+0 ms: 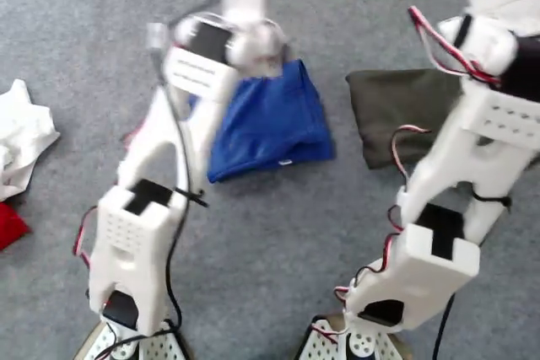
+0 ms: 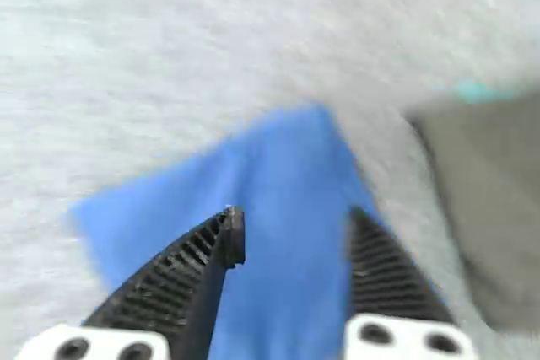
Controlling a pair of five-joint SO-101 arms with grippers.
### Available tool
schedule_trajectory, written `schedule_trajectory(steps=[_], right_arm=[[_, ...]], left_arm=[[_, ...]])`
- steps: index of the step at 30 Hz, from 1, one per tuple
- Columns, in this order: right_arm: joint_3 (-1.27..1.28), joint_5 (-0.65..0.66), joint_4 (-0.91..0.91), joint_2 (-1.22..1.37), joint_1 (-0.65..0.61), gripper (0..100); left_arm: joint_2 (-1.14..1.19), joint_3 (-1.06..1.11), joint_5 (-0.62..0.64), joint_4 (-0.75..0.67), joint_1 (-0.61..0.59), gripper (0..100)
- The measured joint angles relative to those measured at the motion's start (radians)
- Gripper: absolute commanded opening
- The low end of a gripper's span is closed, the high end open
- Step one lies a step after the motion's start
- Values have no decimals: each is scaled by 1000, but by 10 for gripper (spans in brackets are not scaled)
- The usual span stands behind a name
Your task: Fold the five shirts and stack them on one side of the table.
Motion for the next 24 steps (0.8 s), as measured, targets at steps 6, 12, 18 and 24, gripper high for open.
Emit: schedule_trajectory(steps=[6,12,18,24], right_arm=[[95,0,0,124,-244,15],[167,-34,17,341,-423,15],[201,-143,28,465,-476,14],[387,-178,28,474,-476,14]], left_arm=[[92,92,6,-51,-204,29],[281,170,5,-227,-213,29],[394,120,3,-255,-216,29],[503,-21,3,-252,-221,29]])
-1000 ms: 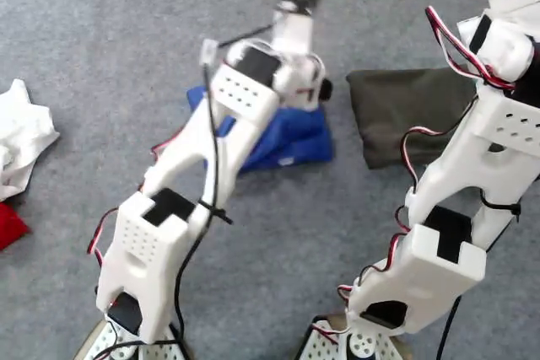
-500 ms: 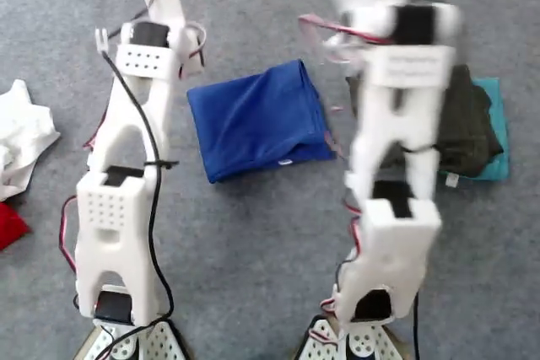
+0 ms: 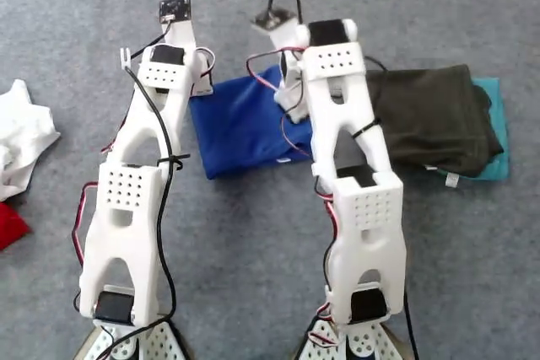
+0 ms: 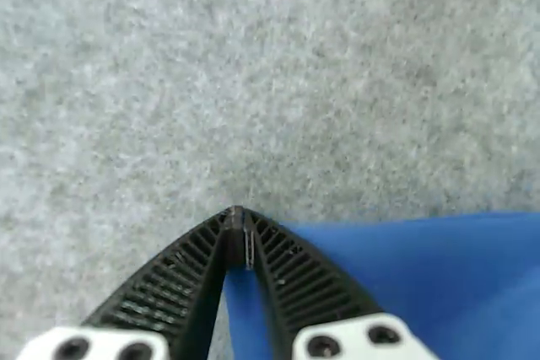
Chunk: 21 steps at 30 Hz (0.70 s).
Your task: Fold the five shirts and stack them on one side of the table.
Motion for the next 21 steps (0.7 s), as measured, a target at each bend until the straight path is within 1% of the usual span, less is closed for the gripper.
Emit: schedule_trajectory(steps=[4,10,14,17,21], right_arm=[[141,0,-6,0,5,14],[292,-3,-100,0,92,14],[296,0,-109,0,100,14],[265,0,-64,-3,100,14],[163,0,-11,-58,107,14]], left_arm=[[28,-57,0,25,-9,29],[34,-81,0,46,-9,29],[34,-83,0,46,-9,29],[34,-87,0,71,-9,29],[37,-152,0,161,-15,29]])
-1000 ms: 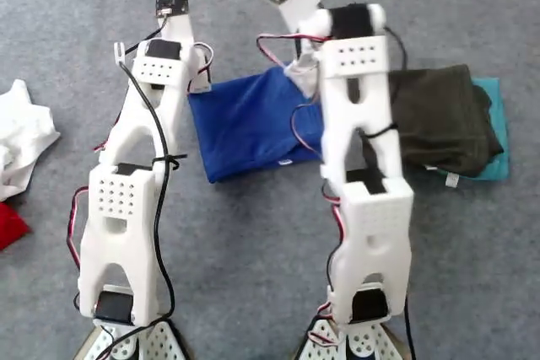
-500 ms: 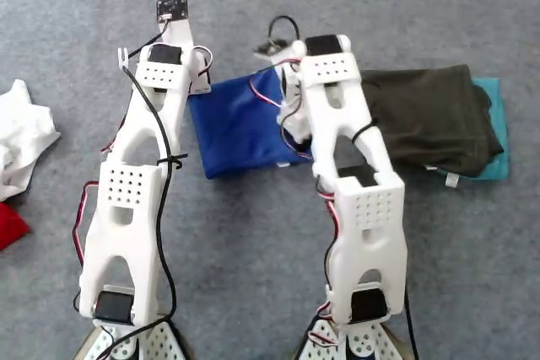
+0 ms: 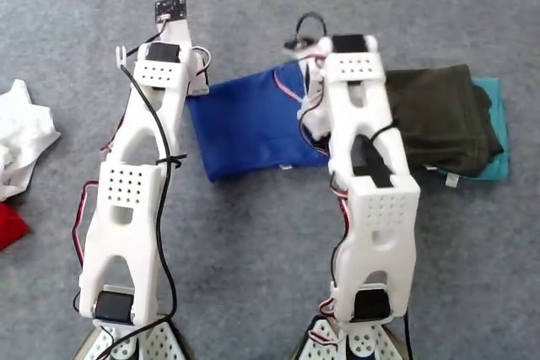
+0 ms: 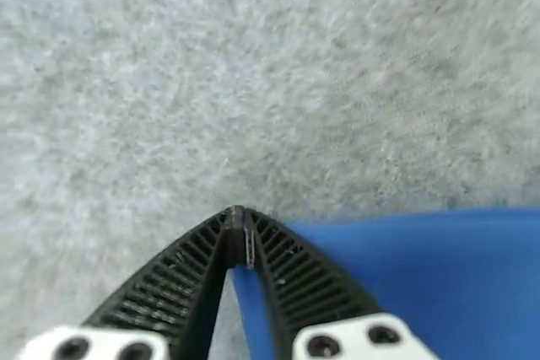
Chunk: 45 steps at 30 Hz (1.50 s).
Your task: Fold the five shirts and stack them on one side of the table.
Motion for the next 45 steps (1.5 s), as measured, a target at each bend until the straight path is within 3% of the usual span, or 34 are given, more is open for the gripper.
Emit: schedule_trajectory(steps=[7,17,29,38,45], right_arm=[[-107,-15,-5,-120,3,15],[-121,-86,-488,-9,-46,15],[-121,-87,-726,273,-34,15],[-178,-86,-698,279,-26,15],[-361,-86,-439,230,-26,15]], left_arm=[[17,-222,0,147,-5,29],[68,-233,0,153,-38,30],[120,-233,0,144,-41,30],[120,-233,0,129,-41,30],[120,-233,-6,121,-41,30]])
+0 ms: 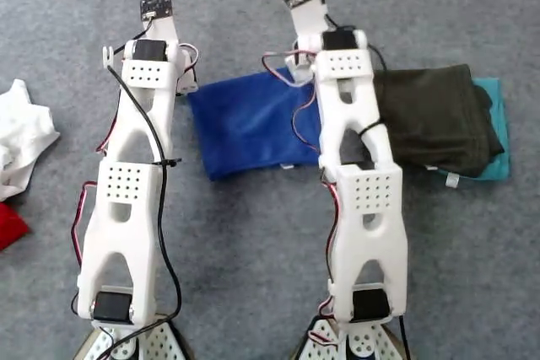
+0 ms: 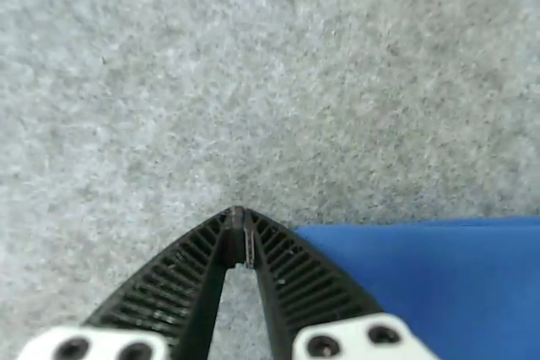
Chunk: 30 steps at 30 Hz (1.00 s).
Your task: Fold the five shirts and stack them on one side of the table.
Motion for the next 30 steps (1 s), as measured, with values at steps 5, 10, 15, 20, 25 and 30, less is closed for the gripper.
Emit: schedule_trajectory(steps=[5,10,15,20,25,30], right_arm=[[-233,0,298,-75,2,15],[-333,0,445,-164,-37,14],[-94,0,453,-428,-83,15],[405,-26,437,-784,-140,15],[842,-276,265,-973,-153,34],[982,-562,147,-959,-172,239]], left_arm=[[0,0,-32,0,-11,30],[0,0,-34,0,-11,30],[0,0,-34,0,-18,30],[2,0,-34,-12,-28,30],[2,0,-34,-12,-37,30],[2,0,-34,-51,-64,30]])
